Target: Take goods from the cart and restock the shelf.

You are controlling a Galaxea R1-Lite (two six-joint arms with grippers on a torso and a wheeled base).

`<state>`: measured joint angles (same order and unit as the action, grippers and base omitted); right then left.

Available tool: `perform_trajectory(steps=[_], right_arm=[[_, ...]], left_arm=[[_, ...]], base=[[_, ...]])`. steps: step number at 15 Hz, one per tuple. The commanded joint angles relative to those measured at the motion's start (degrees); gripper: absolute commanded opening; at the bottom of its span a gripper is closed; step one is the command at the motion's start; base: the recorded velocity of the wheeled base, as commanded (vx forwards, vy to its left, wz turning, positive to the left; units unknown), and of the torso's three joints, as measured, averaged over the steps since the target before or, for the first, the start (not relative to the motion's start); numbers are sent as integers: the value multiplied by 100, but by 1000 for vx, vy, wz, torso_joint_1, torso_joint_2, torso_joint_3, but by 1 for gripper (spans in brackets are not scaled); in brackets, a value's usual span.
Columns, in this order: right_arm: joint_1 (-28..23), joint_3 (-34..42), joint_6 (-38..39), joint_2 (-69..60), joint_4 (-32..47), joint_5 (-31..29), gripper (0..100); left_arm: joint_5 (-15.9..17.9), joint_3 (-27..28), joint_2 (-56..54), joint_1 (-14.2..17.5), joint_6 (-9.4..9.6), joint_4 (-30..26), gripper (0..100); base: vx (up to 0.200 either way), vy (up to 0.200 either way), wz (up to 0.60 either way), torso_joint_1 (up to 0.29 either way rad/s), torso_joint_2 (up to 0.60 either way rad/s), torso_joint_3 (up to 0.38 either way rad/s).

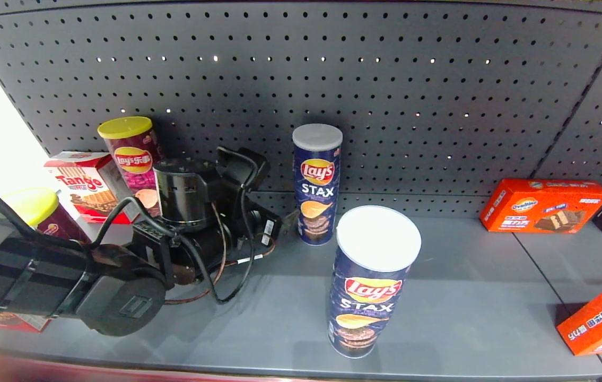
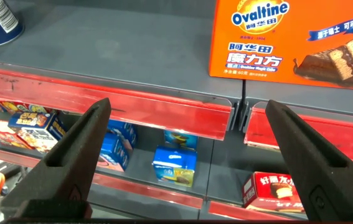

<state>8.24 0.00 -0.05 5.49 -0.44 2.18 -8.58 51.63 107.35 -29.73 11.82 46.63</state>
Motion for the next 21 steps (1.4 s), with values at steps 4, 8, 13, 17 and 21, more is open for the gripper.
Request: perform_trajectory(steps=[4,8,13,17,21], right_arm=[[2,0,-4,5,0,2,100],[2,0,-4,5,0,2,100],[2,0,-4,5,-9,2,100],[2,0,-4,5,0,2,100],[2,0,-4,5,0,2,100]], left_arm=[[-12,67,14,170,13,-5,100],[-3,418,251,126,13,-13,100],[-3,453,330,38,13,-22,100],[-3,471,383,-85,4,-22,100],[-3,480,401,-120,-5,-22,100]], base=[[0,0,0,0,0,0],[0,0,0,0,0,0],[0,0,0,0,0,0],[0,0,0,0,0,0],[0,0,0,0,0,0]])
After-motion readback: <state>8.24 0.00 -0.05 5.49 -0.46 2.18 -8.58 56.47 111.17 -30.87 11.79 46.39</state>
